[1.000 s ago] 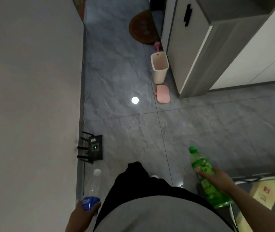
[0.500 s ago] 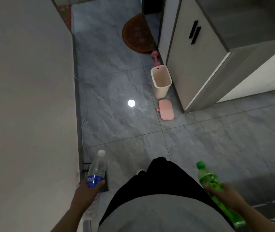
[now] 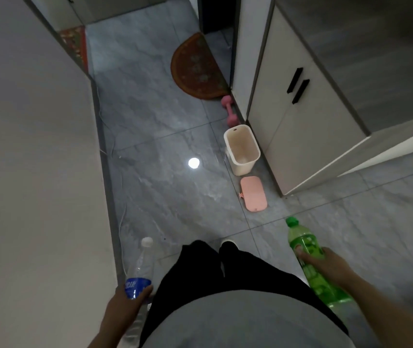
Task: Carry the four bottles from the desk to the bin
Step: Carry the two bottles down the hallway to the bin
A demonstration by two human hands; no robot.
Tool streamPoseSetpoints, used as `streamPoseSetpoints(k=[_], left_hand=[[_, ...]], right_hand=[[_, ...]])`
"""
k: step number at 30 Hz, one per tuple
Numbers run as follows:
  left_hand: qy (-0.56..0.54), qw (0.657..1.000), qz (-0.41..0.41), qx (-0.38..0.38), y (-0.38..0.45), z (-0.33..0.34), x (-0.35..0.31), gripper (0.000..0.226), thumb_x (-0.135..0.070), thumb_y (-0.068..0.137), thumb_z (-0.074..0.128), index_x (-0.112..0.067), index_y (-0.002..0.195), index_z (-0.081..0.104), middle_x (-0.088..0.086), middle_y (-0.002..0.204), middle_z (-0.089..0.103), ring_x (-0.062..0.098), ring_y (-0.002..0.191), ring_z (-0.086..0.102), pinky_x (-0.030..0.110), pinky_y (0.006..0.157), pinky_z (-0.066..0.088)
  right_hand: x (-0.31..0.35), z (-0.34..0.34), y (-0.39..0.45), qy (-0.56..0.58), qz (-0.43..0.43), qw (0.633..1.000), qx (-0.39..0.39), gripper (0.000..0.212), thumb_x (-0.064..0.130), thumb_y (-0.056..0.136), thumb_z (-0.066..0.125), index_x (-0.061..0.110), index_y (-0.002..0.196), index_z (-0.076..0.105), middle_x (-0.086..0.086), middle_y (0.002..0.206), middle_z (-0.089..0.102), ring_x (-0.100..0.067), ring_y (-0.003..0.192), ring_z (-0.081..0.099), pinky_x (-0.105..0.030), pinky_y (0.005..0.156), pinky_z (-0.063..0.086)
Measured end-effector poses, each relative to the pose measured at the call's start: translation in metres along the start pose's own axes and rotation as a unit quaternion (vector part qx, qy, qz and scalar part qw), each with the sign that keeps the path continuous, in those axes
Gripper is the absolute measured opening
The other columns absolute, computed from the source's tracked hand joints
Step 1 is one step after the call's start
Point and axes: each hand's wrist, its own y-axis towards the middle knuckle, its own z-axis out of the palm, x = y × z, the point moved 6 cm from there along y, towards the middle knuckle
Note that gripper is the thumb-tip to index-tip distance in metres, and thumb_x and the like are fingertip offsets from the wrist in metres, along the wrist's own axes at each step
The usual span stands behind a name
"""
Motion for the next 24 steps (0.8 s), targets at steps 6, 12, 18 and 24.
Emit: streamPoseSetpoints(k=[6, 12, 18, 24], left_hand=[[0.005, 0.999, -0.016, 0.045, 0.054, -0.036, -0.047, 0.064, -0.042, 0.070, 0.077, 0.000, 0.113, 0.056, 0.023, 0.108, 0.064, 0.032, 0.093, 0.061, 0.034, 0.079, 0.043], [0.055, 0.997, 0.027, 0.049, 0.134, -0.099, -0.123, 0.060, -0.046, 0.071, 0.074, -0.005, 0.107, 0.051, 0.019, 0.103, 0.063, 0.027, 0.082, 0.055, 0.031, 0.070, 0.038], [0.121, 0.985, 0.106, 0.062, 0.204, -0.145, -0.230, 0.056, -0.048, 0.071, 0.072, -0.008, 0.104, 0.052, 0.010, 0.093, 0.063, 0.027, 0.079, 0.055, 0.031, 0.068, 0.039], [0.177, 0.966, 0.156, 0.101, 0.249, -0.138, -0.331, 0.059, -0.052, 0.072, 0.070, -0.009, 0.109, 0.054, 0.011, 0.102, 0.065, 0.028, 0.087, 0.059, 0.032, 0.073, 0.041]], right_hand=[[0.087, -0.001, 0.031, 0.005, -0.009, 1.000, 0.010, 0.055, 0.054, 0.077, 0.065, 0.006, 0.103, 0.062, -0.019, 0.095, 0.069, -0.032, 0.086, 0.065, -0.037, 0.082, 0.052], [0.133, 0.017, 0.044, 0.016, 0.044, 0.999, 0.006, 0.053, 0.055, 0.079, 0.062, 0.006, 0.098, 0.064, -0.018, 0.093, 0.070, -0.030, 0.084, 0.066, -0.034, 0.080, 0.050], [0.159, 0.041, 0.045, 0.061, 0.098, 0.993, 0.000, 0.044, 0.054, 0.080, 0.062, 0.011, 0.083, 0.068, -0.014, 0.087, 0.071, -0.028, 0.080, 0.065, -0.030, 0.074, 0.047], [0.181, 0.045, 0.067, 0.113, 0.142, 0.983, -0.005, 0.046, 0.054, 0.080, 0.062, 0.009, 0.089, 0.066, -0.016, 0.092, 0.070, -0.028, 0.085, 0.065, -0.030, 0.074, 0.045]])
